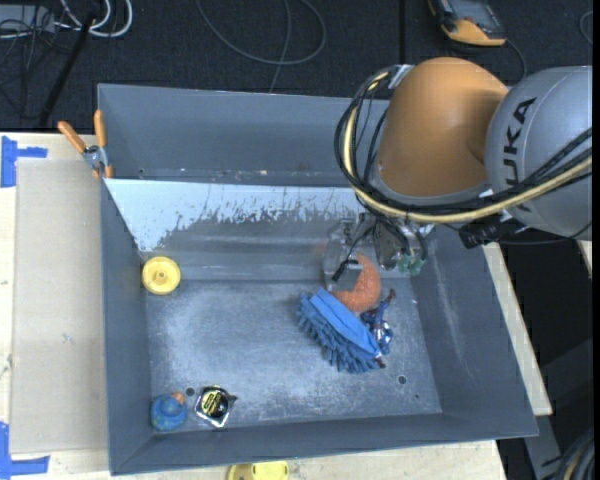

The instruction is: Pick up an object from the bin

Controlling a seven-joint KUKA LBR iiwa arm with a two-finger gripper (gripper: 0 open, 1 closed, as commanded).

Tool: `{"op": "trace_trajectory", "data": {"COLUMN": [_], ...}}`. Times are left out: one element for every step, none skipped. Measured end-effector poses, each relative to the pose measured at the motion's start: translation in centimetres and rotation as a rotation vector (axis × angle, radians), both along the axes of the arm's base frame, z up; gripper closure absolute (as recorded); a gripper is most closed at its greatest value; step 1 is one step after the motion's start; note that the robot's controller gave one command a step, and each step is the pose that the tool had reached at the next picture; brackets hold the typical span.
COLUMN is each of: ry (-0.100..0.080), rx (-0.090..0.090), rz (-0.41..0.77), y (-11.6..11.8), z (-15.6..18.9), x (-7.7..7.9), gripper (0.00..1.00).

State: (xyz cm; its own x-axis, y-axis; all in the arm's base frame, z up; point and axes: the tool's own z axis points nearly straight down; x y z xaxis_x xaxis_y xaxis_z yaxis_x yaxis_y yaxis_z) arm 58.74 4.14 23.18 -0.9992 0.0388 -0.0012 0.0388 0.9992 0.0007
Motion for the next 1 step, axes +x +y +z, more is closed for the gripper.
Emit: {"op": "trace_trajectory", "data": {"ry": [0.0], "rx": [0.0], "rz": [0.0], "y": [0.0], "z": [0.0], "x": [0.0], "gripper": [0.0]}}
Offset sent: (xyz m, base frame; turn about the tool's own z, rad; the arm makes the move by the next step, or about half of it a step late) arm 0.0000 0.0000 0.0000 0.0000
